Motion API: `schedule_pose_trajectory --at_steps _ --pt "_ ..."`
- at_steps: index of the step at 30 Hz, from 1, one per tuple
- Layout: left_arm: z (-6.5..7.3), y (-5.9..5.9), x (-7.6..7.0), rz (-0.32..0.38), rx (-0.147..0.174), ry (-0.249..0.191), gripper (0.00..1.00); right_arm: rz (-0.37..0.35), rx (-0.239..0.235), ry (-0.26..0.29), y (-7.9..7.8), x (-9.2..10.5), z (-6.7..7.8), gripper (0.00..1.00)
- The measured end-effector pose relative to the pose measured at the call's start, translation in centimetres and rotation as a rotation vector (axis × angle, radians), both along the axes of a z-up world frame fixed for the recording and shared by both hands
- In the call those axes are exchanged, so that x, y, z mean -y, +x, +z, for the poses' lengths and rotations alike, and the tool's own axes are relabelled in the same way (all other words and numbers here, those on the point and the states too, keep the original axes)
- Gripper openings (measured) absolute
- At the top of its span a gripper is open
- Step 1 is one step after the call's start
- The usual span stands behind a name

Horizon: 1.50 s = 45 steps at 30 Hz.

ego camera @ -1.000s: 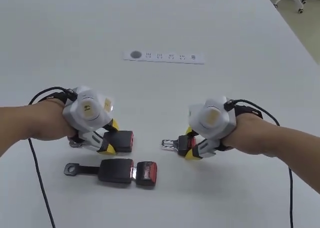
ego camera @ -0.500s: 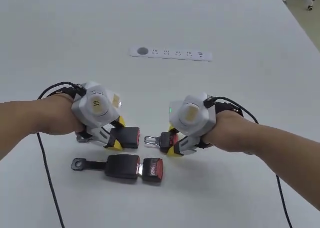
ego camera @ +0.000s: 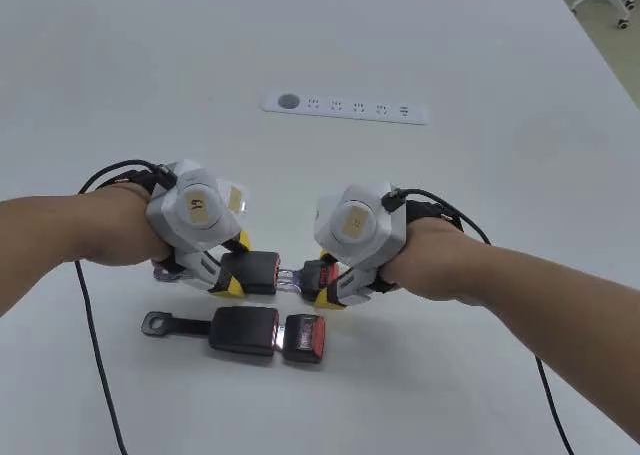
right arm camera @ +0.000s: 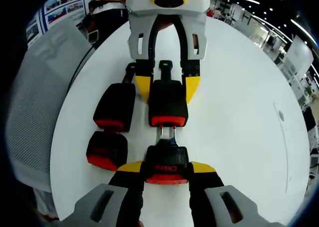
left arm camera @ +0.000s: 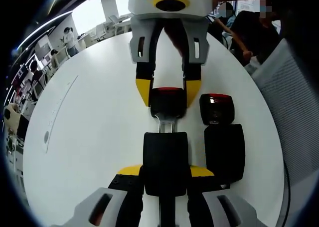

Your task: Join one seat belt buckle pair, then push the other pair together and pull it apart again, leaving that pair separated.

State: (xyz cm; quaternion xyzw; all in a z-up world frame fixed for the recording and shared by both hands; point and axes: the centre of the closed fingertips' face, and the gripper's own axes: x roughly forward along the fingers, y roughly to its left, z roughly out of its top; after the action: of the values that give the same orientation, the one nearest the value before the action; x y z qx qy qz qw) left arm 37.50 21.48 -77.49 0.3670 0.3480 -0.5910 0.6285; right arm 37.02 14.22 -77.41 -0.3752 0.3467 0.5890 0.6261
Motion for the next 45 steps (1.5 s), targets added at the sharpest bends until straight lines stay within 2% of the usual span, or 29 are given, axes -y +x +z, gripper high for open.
schedule_pose_trajectory --at_steps 4,7,15,29,34,37,39,41,45 --pt "0.0 0.1 -0.1 0.000 0.002 -0.010 0.34 -0.008 -0.002 0.011 0.4 -0.6 -0.5 0.31" --pt "0.0 0.1 -0.2 -0.001 -0.001 -0.025 0.33 -0.004 -0.006 0.014 0.3 -0.5 -0.2 0.30" --pt "-0.1 0.0 0.0 -0.008 -0.007 -0.016 0.32 0.014 0.007 0.006 0.5 -1.0 -0.2 0.30" --pt "0.0 0.0 0.1 0.003 -0.011 -0.036 0.32 0.019 0.011 0.020 0.8 -2.4 -0.2 0.30" --pt "-0.1 0.3 -0.1 0.004 -0.014 -0.034 0.32 0.015 0.013 0.017 0.6 -2.5 -0.1 0.30" --pt "-0.1 0.0 0.1 0.005 -0.015 -0.029 0.32 0.014 0.013 0.017 0.8 -2.4 -0.4 0.30" --pt "-0.1 -0.1 0.2 0.006 -0.015 -0.028 0.32 0.014 0.013 0.016 0.2 -2.4 0.5 0.30" --pt "-0.1 -0.1 0.2 0.012 -0.017 -0.031 0.33 0.012 0.014 0.016 0.5 -2.4 -0.2 0.30" --pt "0.0 -0.1 0.2 0.013 -0.016 -0.027 0.33 0.005 0.013 0.017 0.4 -2.4 0.0 0.30"
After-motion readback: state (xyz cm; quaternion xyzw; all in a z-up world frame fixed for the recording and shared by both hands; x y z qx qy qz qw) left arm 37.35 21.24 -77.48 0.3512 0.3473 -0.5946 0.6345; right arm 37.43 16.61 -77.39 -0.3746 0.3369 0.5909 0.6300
